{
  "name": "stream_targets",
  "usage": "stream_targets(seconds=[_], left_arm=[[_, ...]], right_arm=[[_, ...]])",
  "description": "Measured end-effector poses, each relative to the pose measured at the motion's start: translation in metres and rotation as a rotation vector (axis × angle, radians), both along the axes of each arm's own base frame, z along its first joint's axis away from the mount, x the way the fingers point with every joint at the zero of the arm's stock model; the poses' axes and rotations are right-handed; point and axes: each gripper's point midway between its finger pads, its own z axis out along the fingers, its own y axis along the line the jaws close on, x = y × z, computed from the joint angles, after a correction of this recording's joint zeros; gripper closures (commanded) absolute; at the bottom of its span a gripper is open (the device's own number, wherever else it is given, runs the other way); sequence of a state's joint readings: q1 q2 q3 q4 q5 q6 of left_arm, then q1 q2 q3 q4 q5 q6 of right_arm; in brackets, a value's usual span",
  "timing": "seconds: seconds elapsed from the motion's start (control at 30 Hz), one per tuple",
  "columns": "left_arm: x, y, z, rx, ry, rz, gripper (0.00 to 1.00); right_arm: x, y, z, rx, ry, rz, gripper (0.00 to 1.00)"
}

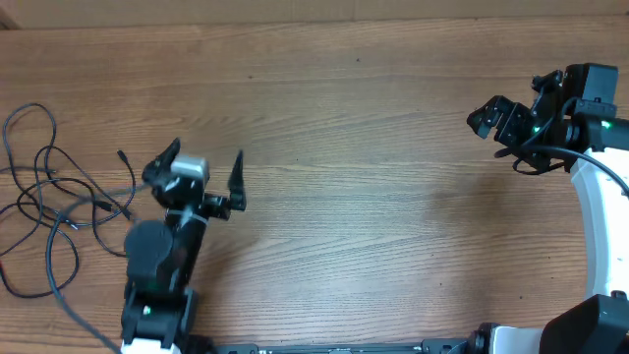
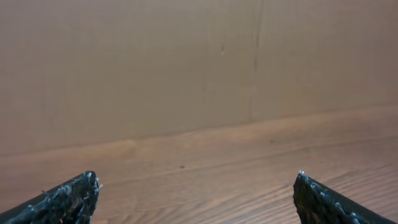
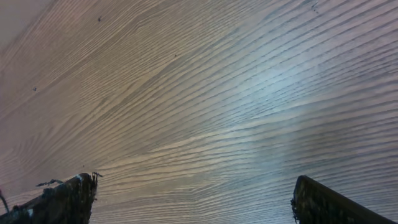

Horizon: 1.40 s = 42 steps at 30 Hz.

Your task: Untangle cables

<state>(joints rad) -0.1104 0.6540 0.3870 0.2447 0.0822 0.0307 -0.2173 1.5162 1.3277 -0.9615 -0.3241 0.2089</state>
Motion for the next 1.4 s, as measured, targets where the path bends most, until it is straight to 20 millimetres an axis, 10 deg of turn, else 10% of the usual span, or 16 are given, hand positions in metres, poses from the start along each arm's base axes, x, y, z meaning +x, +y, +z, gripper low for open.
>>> stream_targets(seconds=[0.4,1.1,1.4], left_arm=[[-0.035,0.036,-0.008,0.0,-0.122,0.118,0.0],[-0.058,0.053,-0.106,0.004,0.059,0.194,0.0],[-0.058,0.055,-0.106,-0.026,0.06,0.203,0.0]], right_arm=[[0.0,0.0,0.0,0.0,-0.001,0.0,0.0],[0.0,0.0,0.0,0.0,0.0,0.0,0.0],[0.0,0.0,0.0,0.0,-0.001,0.0,0.0]])
